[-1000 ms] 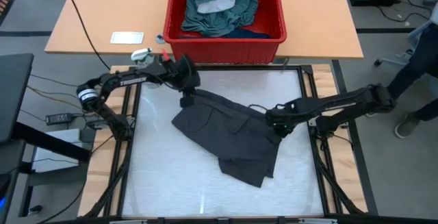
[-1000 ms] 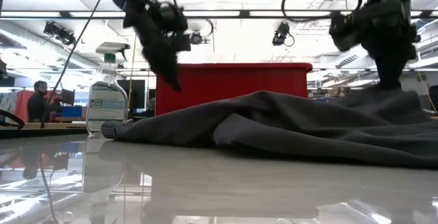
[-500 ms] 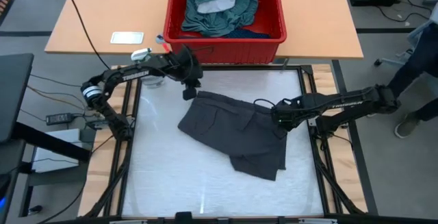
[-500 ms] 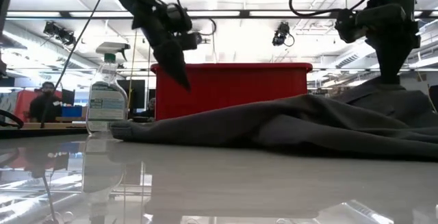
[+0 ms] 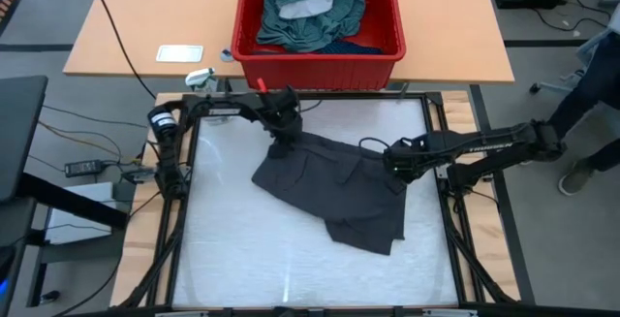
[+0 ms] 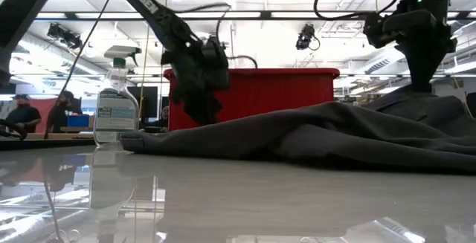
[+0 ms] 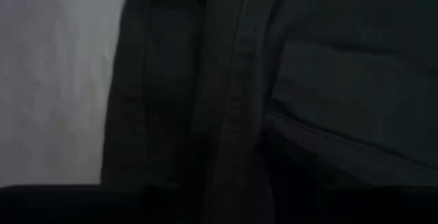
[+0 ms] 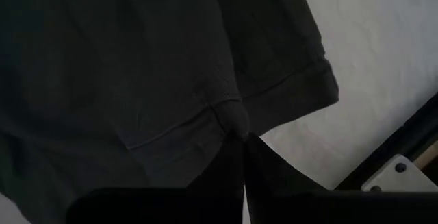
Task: Fold Laundry from Bin
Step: Fold the gray short on the table
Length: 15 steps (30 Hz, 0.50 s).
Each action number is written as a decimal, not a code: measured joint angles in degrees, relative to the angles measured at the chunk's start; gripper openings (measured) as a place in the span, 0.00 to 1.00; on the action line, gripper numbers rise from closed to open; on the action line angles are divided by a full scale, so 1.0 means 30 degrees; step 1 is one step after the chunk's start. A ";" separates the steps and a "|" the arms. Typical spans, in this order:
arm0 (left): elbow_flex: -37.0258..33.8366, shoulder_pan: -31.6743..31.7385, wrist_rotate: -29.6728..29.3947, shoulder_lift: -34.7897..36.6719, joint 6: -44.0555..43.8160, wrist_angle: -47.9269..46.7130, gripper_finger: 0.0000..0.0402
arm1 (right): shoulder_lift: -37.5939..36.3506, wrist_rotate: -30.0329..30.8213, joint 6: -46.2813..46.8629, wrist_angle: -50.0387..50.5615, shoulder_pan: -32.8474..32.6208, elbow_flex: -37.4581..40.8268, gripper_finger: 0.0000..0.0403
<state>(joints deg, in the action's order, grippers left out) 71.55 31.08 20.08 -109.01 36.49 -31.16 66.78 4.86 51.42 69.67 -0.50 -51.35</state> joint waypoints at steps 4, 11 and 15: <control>0.0000 0.0120 -0.1468 -0.0582 -0.0652 0.0151 0.22 | 0.0000 0.0000 -0.0108 -0.0011 0.0247 0.0000 0.01; 0.1127 -0.0010 -0.1450 -0.0157 -0.1810 -0.2007 0.01 | -0.0069 -0.0038 -0.0529 0.0580 0.0359 0.0000 0.01; 0.2807 -0.0459 -0.1760 0.1187 -0.2470 -0.4831 0.01 | -0.0461 0.0219 0.0263 0.1495 -0.0118 -0.0746 0.01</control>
<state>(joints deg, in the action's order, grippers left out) 79.97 29.71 14.80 -105.45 29.08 -45.65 65.40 5.52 52.21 74.16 -0.85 -53.59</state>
